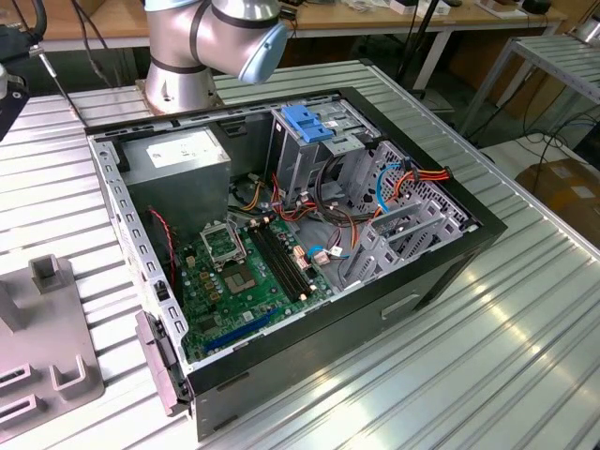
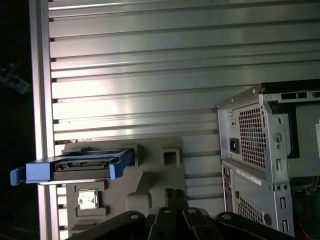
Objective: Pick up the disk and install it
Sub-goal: 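Reach for the disk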
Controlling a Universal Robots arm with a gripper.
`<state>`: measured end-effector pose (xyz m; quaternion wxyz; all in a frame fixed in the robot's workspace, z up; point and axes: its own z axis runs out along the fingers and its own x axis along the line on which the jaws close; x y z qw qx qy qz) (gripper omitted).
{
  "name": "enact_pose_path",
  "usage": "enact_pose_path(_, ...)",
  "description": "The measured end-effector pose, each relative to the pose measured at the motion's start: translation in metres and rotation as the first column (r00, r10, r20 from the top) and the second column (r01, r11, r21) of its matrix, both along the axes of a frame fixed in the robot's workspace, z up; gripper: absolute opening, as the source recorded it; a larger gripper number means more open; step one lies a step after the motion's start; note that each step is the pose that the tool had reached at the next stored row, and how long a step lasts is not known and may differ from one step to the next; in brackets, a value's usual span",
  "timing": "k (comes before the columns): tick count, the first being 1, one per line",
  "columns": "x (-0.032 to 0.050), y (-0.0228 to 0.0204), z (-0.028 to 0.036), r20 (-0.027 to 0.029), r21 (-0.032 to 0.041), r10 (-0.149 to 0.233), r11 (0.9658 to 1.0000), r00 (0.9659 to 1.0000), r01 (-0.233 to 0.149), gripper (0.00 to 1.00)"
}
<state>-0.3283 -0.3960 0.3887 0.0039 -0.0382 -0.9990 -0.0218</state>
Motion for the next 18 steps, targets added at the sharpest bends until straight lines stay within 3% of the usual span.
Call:
enact_pose_path(8,-0.011,0.0016,-0.0007,0.0,0.0001,0.0,1.0,1.0,0.0,0.1)
enact_pose_path(14,-0.0325,0.004,-0.0014,0.0,0.0,0.0,1.0,1.0,0.0,0.1)
enact_pose_path(18,-0.0409,0.0048,-0.0016,0.0,0.0,0.0,1.0,1.0,0.0,0.1)
